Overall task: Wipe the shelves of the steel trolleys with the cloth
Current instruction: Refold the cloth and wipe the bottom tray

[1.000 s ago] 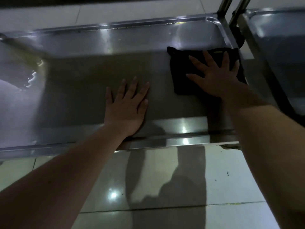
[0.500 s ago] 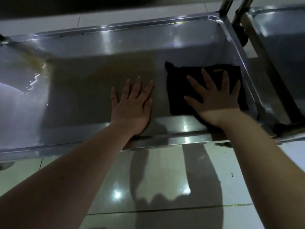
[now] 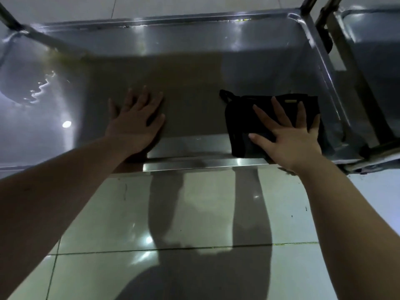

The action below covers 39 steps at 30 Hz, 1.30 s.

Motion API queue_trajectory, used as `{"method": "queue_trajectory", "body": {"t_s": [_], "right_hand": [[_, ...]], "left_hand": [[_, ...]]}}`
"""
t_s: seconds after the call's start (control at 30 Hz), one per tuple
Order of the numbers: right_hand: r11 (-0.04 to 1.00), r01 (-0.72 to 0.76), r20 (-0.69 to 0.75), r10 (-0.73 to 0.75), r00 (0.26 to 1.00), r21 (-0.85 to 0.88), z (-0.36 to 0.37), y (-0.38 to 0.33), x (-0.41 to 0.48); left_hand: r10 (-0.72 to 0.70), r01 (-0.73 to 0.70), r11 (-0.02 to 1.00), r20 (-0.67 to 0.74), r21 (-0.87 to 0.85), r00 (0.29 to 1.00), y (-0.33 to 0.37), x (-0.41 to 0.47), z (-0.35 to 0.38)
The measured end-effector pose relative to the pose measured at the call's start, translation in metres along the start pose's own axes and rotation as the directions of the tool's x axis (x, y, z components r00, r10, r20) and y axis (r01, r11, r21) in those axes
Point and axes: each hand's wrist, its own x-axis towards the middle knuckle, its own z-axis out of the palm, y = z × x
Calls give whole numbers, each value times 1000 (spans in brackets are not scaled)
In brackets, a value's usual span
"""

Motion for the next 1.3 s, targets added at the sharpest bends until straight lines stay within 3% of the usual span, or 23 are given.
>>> {"method": "queue_trajectory", "body": {"t_s": [0.13, 0.33, 0.5, 0.73, 0.87, 1.13, 1.3], "right_hand": [[999, -26, 68, 23, 997, 45, -4, -14, -3], [976, 213, -1, -213, 977, -31, 14, -100, -2], [990, 136, -46, -137, 990, -23, 0, -128, 88], [997, 76, 29, -77, 997, 17, -28, -149, 177], [996, 75, 37, -76, 996, 38, -24, -151, 150], [988, 145, -16, -146, 989, -50, 24, -141, -12], [996, 81, -41, -82, 996, -23, 9, -149, 47]], "left_hand": [[-6, 9, 997, -43, 73, 999, -3, -6, 4], [5, 0, 997, -57, 76, 998, -5, -6, 8], [0, 6, 998, -98, 59, 995, -5, -11, 12], [-2, 6, 999, -90, 43, 996, -6, -9, 11], [-3, 7, 999, -88, 36, 996, -6, -9, 10], [7, -2, 999, -114, 44, 993, -6, -15, 15], [3, 2, 999, -94, 52, 996, -5, -20, 13]]}}
